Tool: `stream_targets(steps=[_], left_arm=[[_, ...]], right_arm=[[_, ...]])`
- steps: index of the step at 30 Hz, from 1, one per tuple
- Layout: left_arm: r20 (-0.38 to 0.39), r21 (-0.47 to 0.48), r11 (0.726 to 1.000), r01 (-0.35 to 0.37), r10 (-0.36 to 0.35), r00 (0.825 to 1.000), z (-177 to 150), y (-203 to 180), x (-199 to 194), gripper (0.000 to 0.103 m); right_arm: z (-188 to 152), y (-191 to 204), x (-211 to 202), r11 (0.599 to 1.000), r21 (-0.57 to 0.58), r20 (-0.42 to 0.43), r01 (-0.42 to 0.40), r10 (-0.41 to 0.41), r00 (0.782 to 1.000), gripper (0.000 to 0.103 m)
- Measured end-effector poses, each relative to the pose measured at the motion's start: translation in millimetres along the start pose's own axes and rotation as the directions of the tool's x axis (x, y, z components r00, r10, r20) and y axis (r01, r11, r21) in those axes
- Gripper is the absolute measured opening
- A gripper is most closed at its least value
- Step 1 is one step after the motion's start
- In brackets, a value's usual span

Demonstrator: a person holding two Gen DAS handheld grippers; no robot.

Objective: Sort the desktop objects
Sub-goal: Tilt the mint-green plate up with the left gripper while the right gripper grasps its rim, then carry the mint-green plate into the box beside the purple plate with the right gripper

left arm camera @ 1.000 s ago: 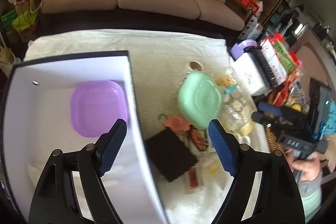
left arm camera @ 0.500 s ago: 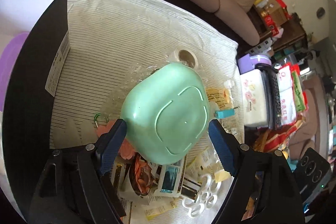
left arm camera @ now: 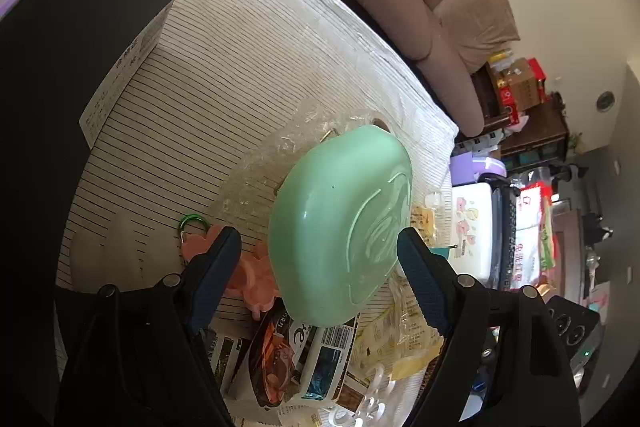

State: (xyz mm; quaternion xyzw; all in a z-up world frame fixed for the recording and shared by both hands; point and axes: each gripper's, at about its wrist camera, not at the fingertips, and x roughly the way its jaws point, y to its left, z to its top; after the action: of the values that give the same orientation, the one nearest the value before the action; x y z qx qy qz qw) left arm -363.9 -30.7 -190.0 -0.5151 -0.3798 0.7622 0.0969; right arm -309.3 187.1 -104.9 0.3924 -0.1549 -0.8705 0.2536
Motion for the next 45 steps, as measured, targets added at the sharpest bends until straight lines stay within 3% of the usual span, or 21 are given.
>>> stream_targets(steps=[5,6,7,8,9,12,16,19,23,25,26,27,28,30,34,36,41,45], left_arm=[[0.007,0.020,0.999,0.031,-0.031,0.999,4,-7,5,0.076],[-0.003,0.025,0.999,0.044,-0.044,0.999,5,-9,7,0.065],[-0.019,0.037,0.998,0.050,-0.049,0.999,5,-13,9,0.046],[-0.031,0.053,0.997,0.053,-0.051,0.998,5,-16,8,0.039],[-0.030,0.073,0.996,0.056,-0.054,0.998,4,-19,3,0.037],[-0.040,0.141,0.986,0.090,-0.085,0.996,-1,-34,-8,0.029],[-0.111,0.182,0.979,0.096,-0.076,0.991,-11,-61,-11,0.022],[-0.157,0.223,0.969,0.106,-0.071,0.985,-19,-86,-8,0.018],[-0.233,0.283,0.953,0.106,-0.039,0.972,-27,-114,3,0.018],[-0.241,0.303,0.948,0.101,-0.026,0.970,-30,-121,6,0.018],[-0.240,0.306,0.947,0.102,-0.027,0.971,-31,-122,4,0.018],[-0.236,0.309,0.944,0.113,-0.039,0.971,-32,-123,3,0.018],[-0.237,0.313,0.941,0.133,-0.058,0.970,-33,-124,2,0.021],[-0.231,0.317,0.936,0.154,-0.081,0.970,-35,-122,-3,0.030],[-0.103,0.295,0.938,0.182,-0.158,0.982,-29,-103,-41,0.073],[-0.029,0.299,0.944,0.140,-0.138,0.990,-25,-90,-57,0.084],[-0.037,0.302,0.952,0.051,-0.042,0.998,-24,-63,-47,0.084],[-0.088,0.339,0.938,0.070,-0.042,0.995,-38,-59,-28,0.084]], right_arm=[[18,3,30,0.997,-0.049,-0.069,0.063,-0.067,0.995,0.064],[17,5,38,0.996,-0.060,-0.095,0.070,-0.075,0.993,0.064],[14,7,43,0.995,-0.072,-0.120,0.065,-0.073,0.990,0.064],[11,12,47,0.994,-0.091,-0.136,0.057,-0.070,0.988,0.066],[8,16,45,0.991,-0.119,-0.126,0.058,-0.073,0.989,0.066],[0,24,31,0.992,-0.121,-0.119,-0.043,0.028,0.993,0.068],[-14,39,11,0.985,-0.169,-0.119,-0.045,0.025,0.993,0.073],[-27,56,-8,0.955,-0.290,-0.058,0.063,-0.083,0.995,0.083],[-43,57,-15,0.901,-0.386,0.025,0.198,-0.205,0.979,0.083],[-45,45,-5,0.904,-0.375,-0.007,0.204,-0.223,0.975,0.075],[-45,38,-1,0.913,-0.359,-0.023,0.196,-0.219,0.975,0.046],[-45,30,3,0.921,-0.336,-0.037,0.198,-0.223,0.974,0.037],[-44,22,5,0.928,-0.307,-0.038,0.212,-0.234,0.971,0.028],[-43,6,3,0.949,-0.233,-0.026,0.213,-0.225,0.974,0.022],[-38,-30,-11,0.994,-0.024,-0.036,0.108,-0.109,0.993,0.018],[-39,-44,-19,0.997,0.053,-0.050,0.064,-0.062,0.997,0.018],[-46,-74,-35,0.951,0.298,-0.082,-0.086,0.115,0.990,0.018],[-45,-81,-56,0.888,0.405,-0.060,-0.217,0.263,0.963,0.018]])
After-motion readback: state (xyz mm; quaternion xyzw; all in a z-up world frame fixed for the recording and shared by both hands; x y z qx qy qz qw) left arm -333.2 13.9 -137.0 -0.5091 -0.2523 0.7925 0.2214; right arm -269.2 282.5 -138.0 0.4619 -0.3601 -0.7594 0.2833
